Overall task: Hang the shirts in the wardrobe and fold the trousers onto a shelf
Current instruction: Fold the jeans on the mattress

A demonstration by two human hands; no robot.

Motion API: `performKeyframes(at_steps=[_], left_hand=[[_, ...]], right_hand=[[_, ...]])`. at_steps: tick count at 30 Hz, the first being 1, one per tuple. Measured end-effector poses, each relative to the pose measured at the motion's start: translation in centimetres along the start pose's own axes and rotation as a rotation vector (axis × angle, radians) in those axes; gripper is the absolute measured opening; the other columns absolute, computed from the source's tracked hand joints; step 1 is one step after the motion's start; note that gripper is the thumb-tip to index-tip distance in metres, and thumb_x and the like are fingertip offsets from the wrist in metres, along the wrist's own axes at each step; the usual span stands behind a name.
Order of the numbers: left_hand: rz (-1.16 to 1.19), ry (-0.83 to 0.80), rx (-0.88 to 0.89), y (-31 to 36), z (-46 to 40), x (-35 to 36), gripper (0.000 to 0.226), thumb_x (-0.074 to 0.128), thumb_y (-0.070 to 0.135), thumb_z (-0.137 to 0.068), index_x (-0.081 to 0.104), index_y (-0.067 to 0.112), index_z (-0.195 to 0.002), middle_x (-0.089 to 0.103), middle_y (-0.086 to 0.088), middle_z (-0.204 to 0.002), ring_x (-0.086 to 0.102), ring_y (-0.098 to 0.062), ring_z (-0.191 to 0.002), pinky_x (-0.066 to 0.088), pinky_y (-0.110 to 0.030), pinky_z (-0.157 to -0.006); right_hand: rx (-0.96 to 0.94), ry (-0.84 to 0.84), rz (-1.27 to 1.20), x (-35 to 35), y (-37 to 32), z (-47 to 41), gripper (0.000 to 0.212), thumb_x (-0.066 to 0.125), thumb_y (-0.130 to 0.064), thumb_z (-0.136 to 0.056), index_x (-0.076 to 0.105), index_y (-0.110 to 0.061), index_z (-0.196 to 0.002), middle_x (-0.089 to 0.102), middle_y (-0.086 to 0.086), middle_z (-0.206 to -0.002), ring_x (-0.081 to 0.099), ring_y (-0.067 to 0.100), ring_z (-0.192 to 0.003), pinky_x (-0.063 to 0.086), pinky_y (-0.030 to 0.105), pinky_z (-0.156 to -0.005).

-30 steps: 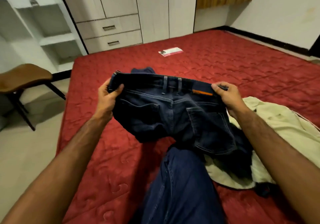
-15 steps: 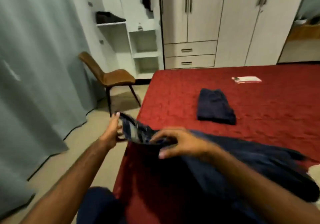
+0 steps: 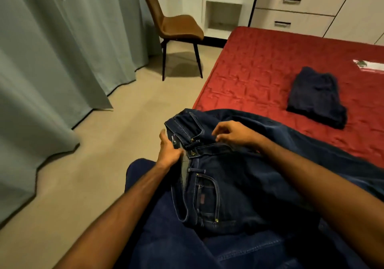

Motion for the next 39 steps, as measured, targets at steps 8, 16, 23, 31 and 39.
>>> performKeyframes(at_steps=[8,16,23,31,39], left_hand=[[0.26,-0.104,-0.183,-3.1,-0.8,-1.0,0.045,0.034,-0.012,-0.094,0.066,0.014,-0.112,0.066,-0.016,-0.119,0.064,-0.019,-0.088,0.057,-0.033,-0.06],[0.298,-0.158,-0.165,-4.0,-1.1,-1.1,0.039,0.038,-0.009,-0.1,0.067,0.01,-0.119,0.068,-0.006,-0.097,0.068,-0.008,-0.073,0.051,-0.023,-0.046],[0.511,-0.199,-0.211,-4.8,-1.8,-0.9,0.054,0.042,0.064,-0.097,0.066,0.017,-0.108,0.05,-0.005,-0.081,0.042,-0.014,-0.06,0.033,-0.024,-0.052],[0.352,-0.103,-0.04,-4.7,-1.4,-1.1,0.05,0.068,0.009,-0.09,0.045,0.011,-0.134,0.067,-0.01,-0.121,0.064,-0.027,-0.114,0.054,-0.036,-0.092],[0.415,-0.115,0.273,6.4,0.3,-2.0,0.09,0.069,-0.003,-0.078,0.023,0.018,-0.153,0.05,-0.006,-0.144,0.051,-0.019,-0.133,0.043,-0.032,-0.11]], right_hand=[[0.147,0.017,0.58,10.8,-2.6,-1.8,0.079,0.055,-0.07,-0.082,0.039,-0.011,-0.132,0.066,0.011,-0.113,0.064,0.033,-0.104,0.047,0.042,-0.08],[0.184,0.103,0.575,12.1,-3.1,-3.0,0.038,0.053,-0.035,-0.09,0.039,-0.01,-0.116,0.068,0.013,-0.11,0.067,0.035,-0.099,0.042,0.039,-0.069],[0.071,0.2,0.183,10.6,-6.4,-0.9,0.027,0.048,-0.033,-0.091,0.044,-0.012,-0.108,0.066,0.014,-0.096,0.061,0.038,-0.089,0.044,0.041,-0.071],[-0.058,-0.252,-0.093,15.2,-5.5,-1.2,0.045,0.053,-0.005,-0.094,0.05,-0.011,-0.138,0.068,0.006,-0.108,0.066,0.017,-0.096,0.049,0.028,-0.087],[-0.199,0.261,-0.068,-3.5,-7.8,-7.2,0.041,0.064,-0.016,-0.094,0.055,-0.011,-0.133,0.057,0.007,-0.133,0.057,0.016,-0.117,0.045,0.042,-0.104]])
Point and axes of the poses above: each hand's wrist, its own z-axis away from the middle knuckle, its own x-axis out of the palm, y = z × x, the point moved 6 cm from there along -z, towards the middle knuckle
